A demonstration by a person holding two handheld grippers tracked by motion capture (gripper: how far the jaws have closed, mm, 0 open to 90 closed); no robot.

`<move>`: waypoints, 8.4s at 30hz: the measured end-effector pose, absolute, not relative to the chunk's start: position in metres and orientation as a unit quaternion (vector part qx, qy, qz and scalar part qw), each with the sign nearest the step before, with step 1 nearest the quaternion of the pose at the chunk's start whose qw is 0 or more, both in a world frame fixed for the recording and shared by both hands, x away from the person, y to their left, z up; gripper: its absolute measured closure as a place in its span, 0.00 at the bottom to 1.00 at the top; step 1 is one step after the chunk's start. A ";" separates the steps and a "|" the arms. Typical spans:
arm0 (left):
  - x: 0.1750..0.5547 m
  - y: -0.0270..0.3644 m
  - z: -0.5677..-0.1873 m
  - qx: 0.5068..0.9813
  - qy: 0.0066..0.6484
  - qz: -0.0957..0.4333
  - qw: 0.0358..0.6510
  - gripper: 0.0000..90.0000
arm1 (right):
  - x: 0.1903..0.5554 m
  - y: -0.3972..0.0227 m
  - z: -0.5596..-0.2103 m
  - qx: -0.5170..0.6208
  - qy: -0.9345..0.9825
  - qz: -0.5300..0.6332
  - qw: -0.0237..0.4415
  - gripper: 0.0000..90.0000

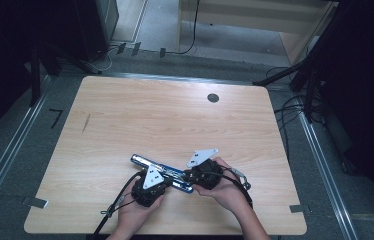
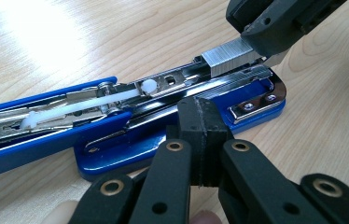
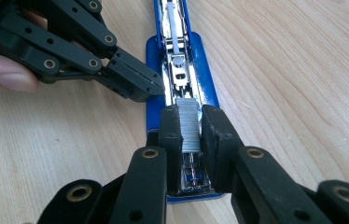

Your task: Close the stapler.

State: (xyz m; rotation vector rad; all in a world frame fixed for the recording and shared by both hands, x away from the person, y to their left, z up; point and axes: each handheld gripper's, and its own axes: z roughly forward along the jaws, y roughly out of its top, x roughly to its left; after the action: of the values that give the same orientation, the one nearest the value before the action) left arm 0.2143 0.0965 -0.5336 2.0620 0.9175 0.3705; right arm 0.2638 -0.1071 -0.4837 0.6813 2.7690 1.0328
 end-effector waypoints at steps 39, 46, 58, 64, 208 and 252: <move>0.214 0.096 -0.534 0.819 0.366 0.148 0.416 1.00 | 0.265 -0.095 -0.487 0.204 0.923 0.318 0.074 0.88; 0.214 0.096 -0.534 0.820 0.365 0.148 0.416 1.00 | 0.264 -0.095 -0.486 0.199 0.924 0.317 0.078 0.88; 0.214 0.096 -0.534 0.820 0.365 0.148 0.415 1.00 | 0.263 -0.092 -0.488 0.191 0.928 0.309 0.087 0.88; 0.214 0.097 -0.534 0.820 0.365 0.148 0.415 1.00 | 0.263 -0.091 -0.488 0.191 0.928 0.307 0.088 0.88; 0.217 0.111 -0.533 0.807 0.398 0.134 0.416 1.00 | 0.273 -0.066 -0.475 0.236 0.870 0.425 0.083 1.00; 0.217 0.104 -0.533 0.816 0.375 0.135 0.418 1.00 | 0.287 -0.066 -0.432 0.253 0.849 0.452 0.108 1.00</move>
State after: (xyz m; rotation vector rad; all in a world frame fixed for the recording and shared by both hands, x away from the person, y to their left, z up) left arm 0.2172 0.1039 -0.5333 2.0478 0.9413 0.3379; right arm 0.2875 -0.0658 -0.4321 0.7434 2.4965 1.3298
